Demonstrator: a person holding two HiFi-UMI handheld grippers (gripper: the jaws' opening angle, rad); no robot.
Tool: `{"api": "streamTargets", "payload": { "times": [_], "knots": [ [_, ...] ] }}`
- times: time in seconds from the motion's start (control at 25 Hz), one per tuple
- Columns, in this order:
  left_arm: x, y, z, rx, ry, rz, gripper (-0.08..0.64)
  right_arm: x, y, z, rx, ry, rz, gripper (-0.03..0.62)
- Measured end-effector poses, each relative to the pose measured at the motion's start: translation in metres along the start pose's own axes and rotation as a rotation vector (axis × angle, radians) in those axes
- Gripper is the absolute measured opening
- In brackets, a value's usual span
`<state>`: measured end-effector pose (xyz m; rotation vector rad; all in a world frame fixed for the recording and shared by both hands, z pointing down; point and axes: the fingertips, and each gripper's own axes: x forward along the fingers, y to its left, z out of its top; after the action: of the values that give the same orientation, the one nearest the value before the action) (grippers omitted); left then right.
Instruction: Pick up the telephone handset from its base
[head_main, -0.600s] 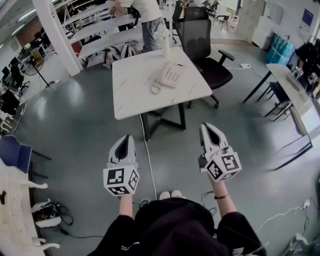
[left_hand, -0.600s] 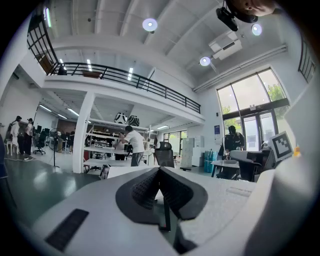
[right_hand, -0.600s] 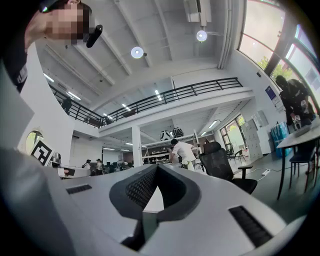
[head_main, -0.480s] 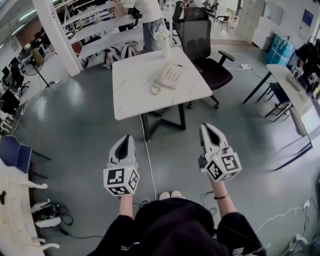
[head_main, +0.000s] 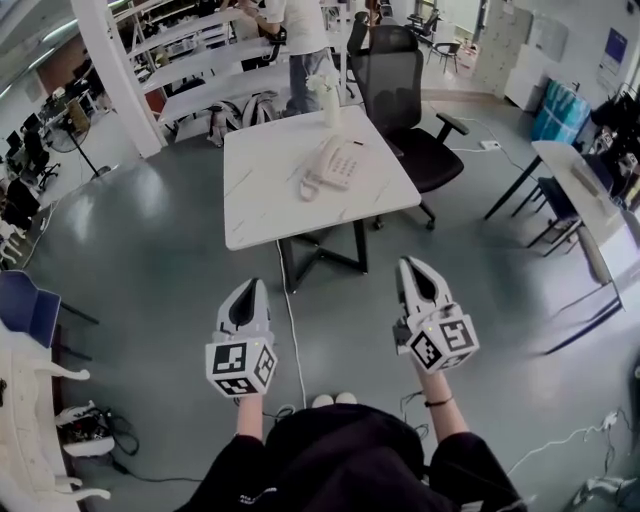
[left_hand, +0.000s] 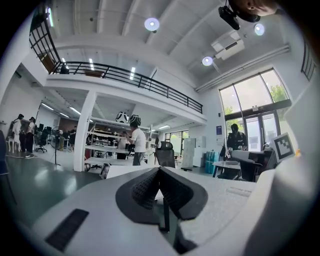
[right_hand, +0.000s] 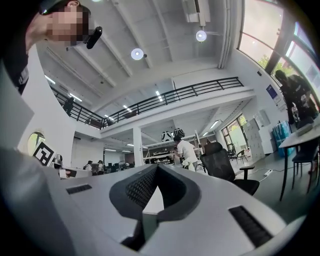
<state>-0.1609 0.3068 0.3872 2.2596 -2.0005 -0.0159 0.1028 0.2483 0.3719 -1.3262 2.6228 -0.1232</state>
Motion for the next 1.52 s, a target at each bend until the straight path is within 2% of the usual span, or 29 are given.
{"api": "streamTargets", "payload": {
  "times": [0.48, 0.76, 1.04, 1.52],
  "knots": [
    [0.016, -0.016, -0.011, 0.0, 0.001, 0.028, 0.0, 0.01, -0.032, -0.011, 0.015, 0.018, 0.017, -0.009],
    [0.045, -0.013, -0.01, -0.001, 0.011, 0.036, 0.0, 0.037, -0.045, -0.016, 0.032, 0.025, 0.034, -0.009],
    [0.098, -0.005, -0.025, -0.013, 0.048, 0.006, 0.0, 0.078, -0.071, -0.033, 0.05, 0.039, 0.018, -0.009],
    [0.216, 0.028, -0.021, -0.035, 0.098, -0.069, 0.0, 0.174, -0.12, -0.048, 0.085, 0.072, -0.068, -0.009]
  ]
}}
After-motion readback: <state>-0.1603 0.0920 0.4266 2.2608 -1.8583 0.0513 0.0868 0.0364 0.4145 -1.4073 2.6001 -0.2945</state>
